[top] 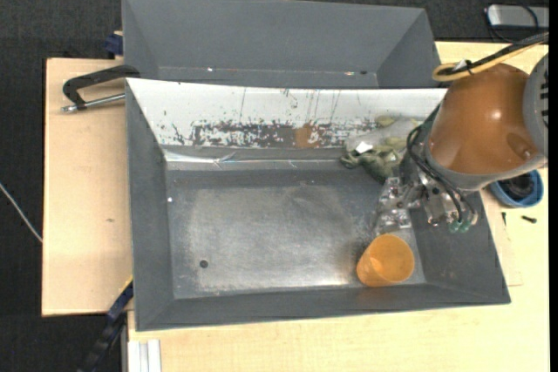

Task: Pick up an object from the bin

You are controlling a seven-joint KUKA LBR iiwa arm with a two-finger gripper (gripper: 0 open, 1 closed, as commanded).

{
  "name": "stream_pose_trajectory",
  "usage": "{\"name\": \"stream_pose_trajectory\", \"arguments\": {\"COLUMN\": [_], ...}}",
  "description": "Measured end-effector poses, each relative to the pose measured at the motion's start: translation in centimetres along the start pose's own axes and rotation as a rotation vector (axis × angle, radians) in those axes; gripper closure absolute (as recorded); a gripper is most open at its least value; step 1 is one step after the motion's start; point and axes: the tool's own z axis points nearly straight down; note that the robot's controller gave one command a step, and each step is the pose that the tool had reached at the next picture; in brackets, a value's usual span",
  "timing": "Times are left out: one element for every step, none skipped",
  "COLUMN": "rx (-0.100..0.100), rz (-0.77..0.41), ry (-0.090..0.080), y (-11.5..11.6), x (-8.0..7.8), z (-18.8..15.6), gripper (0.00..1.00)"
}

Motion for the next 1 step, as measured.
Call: {"name": "stream_pose_trajectory", "arguments": {"rx": [0.0], "rz": [0.0], "ry": [-0.011], "y": [0.08], "x": [-0.26], "z": [0.1], "gripper": [0.0]}}
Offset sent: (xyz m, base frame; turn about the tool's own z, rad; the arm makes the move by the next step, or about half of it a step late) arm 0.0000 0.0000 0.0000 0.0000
